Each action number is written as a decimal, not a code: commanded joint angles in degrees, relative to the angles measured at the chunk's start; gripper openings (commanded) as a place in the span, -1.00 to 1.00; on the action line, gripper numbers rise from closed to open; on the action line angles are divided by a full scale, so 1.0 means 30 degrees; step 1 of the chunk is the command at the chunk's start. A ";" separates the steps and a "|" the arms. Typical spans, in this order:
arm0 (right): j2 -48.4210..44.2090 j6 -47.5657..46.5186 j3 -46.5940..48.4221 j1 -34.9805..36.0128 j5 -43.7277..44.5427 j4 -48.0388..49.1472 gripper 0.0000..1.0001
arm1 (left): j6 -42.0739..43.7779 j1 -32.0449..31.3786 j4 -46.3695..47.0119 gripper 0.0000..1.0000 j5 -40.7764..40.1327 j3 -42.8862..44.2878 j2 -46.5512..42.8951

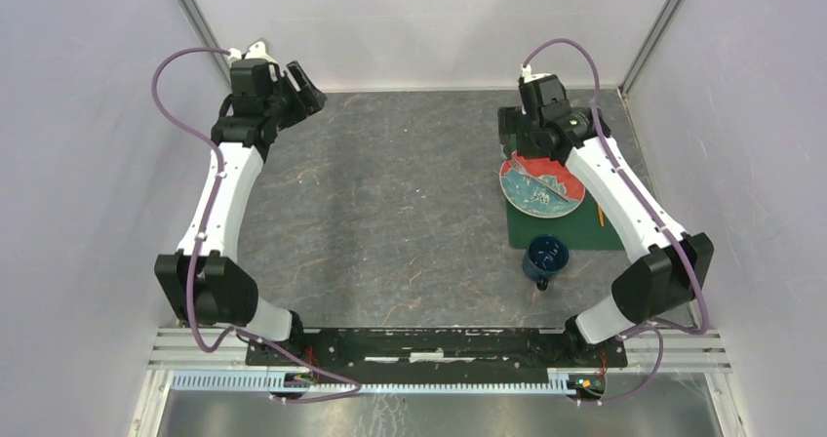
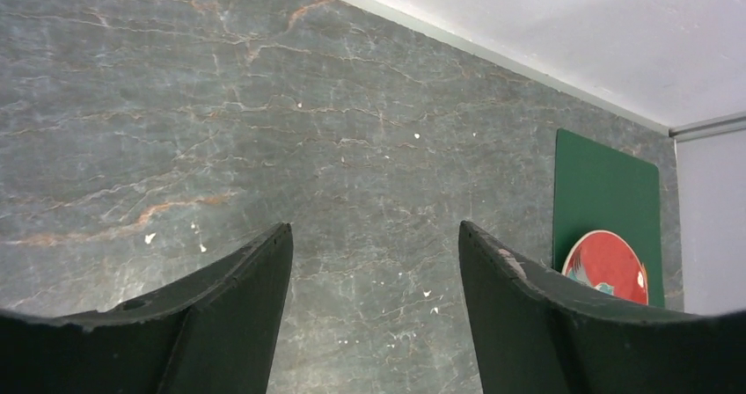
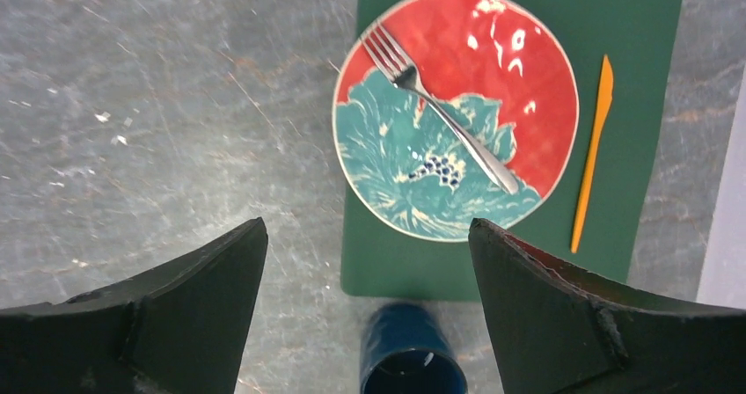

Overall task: Set the dinner table for one person
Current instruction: Move the napkin to the center of the board.

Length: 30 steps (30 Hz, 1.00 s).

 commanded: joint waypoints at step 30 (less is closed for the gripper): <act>0.4720 0.1348 0.4862 -0.3160 -0.0918 -0.6221 0.96 | -0.1183 -0.3876 -0.1475 -0.04 1.6014 1.1874 1.4324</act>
